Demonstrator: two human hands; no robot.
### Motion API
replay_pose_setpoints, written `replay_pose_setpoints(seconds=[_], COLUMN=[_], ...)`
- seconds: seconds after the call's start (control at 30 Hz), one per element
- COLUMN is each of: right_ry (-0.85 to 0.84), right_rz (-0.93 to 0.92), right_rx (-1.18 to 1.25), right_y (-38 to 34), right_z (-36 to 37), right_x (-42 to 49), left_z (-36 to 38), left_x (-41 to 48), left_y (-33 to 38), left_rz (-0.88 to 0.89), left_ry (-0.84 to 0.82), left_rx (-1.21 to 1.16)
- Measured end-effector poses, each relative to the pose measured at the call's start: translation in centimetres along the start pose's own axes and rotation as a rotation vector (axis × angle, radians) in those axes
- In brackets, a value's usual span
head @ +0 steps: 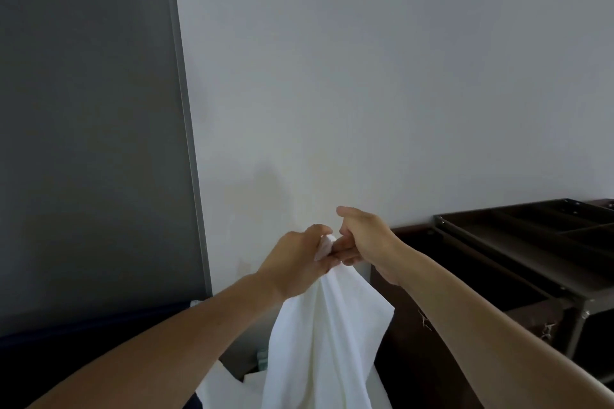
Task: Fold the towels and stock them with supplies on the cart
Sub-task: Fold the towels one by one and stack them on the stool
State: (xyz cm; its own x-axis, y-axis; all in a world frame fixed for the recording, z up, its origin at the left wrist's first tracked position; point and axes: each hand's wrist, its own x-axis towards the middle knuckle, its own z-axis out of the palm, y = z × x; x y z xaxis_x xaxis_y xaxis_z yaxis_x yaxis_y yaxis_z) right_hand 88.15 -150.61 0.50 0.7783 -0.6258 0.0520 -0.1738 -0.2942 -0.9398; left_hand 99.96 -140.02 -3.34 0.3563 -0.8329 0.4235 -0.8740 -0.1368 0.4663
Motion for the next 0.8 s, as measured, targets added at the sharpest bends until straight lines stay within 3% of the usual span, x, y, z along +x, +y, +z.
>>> replay_pose_setpoints(seconds=[0.13, 0.27, 0.37, 0.47, 0.67, 0.8], right_ry=[-0.102, 0.131, 0.0, -0.062, 0.002, -0.054], right_rz=[-0.126, -0.264, -0.21, -0.231, -0.406, -0.265], right_rx=[0.087, -0.242, -0.241, -0.246, -0.558, -0.495], right_y=[2.5, 7.7, 10.9, 12.3, 14.9, 14.9], right_z=[-1.8, -4.3, -5.4, -5.5, -4.6, -6.0], right_x=[0.4, 1.1, 0.9, 0.6, 0.4, 1.0], left_z=[-2.4, -5.7, -8.0, -9.3, -10.4, -11.7], left_x=[0.9, 2.0, 3.2, 4.2, 5.3, 5.1], left_y=[-1.2, -1.7, -1.3, -1.1, -2.0, -2.4], left_rz=[-0.007, -0.023, 0.013, 0.014, -0.072, -0.057], left_ry=[0.097, 0.299, 0.368, 0.455, 0.642, 0.685], left_rx=[-0.069, -0.325, -0.451, -0.435, -0.402, -0.329])
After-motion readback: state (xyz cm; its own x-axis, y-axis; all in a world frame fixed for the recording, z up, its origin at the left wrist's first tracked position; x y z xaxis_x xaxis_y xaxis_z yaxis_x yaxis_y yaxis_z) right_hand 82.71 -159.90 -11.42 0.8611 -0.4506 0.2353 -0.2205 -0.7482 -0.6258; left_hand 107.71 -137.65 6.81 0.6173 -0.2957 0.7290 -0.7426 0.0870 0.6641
